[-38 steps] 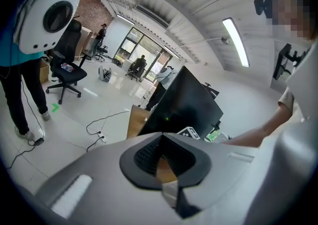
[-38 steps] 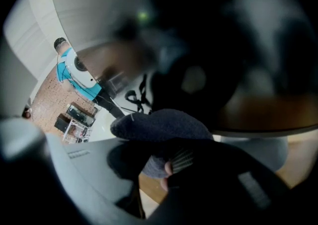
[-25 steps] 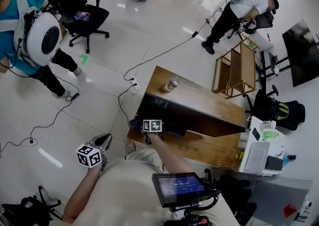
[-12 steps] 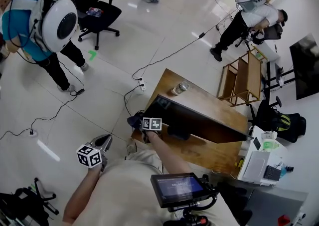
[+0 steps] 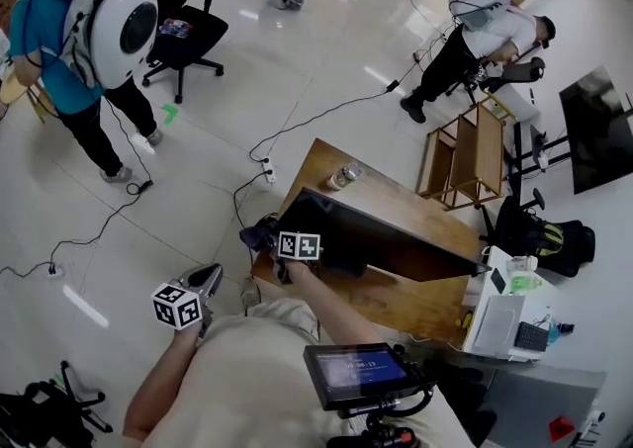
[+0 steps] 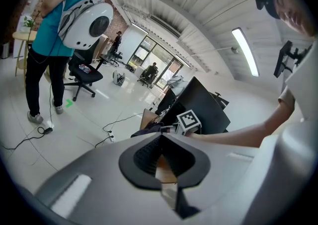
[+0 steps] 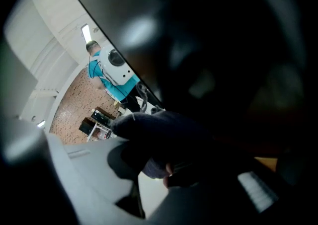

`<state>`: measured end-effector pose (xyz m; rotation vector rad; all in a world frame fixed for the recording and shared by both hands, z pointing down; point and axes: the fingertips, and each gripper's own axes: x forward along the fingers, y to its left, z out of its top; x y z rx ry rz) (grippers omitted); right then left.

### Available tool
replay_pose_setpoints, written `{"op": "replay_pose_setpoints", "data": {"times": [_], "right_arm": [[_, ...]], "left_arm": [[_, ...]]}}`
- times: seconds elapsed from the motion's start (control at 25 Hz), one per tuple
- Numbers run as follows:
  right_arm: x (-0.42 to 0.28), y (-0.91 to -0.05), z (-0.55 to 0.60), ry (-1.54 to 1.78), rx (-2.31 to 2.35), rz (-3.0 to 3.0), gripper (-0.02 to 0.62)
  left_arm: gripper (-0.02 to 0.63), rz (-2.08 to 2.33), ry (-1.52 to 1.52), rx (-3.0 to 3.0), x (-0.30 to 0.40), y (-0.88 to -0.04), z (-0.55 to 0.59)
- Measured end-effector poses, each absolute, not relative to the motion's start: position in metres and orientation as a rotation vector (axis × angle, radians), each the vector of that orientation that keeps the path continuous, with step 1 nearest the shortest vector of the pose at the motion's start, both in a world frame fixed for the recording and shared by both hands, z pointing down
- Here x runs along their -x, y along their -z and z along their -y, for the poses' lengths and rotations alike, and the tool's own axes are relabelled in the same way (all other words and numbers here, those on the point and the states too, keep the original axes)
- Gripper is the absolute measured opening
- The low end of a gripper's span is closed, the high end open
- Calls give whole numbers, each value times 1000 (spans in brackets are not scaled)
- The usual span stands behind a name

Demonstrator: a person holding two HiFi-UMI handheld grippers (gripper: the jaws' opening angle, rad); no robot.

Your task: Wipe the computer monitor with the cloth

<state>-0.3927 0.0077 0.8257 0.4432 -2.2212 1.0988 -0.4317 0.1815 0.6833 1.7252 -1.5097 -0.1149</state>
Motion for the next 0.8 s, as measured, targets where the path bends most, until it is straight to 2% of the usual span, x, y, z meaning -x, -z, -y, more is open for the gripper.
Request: {"op": "replay_pose_setpoints", "data": {"times": [0.8], "right_arm": [[408,-669,12,-1280,-391,2488,86]], "left_arm": [[0,1459,93,-1799,413,-675,-154]]}}
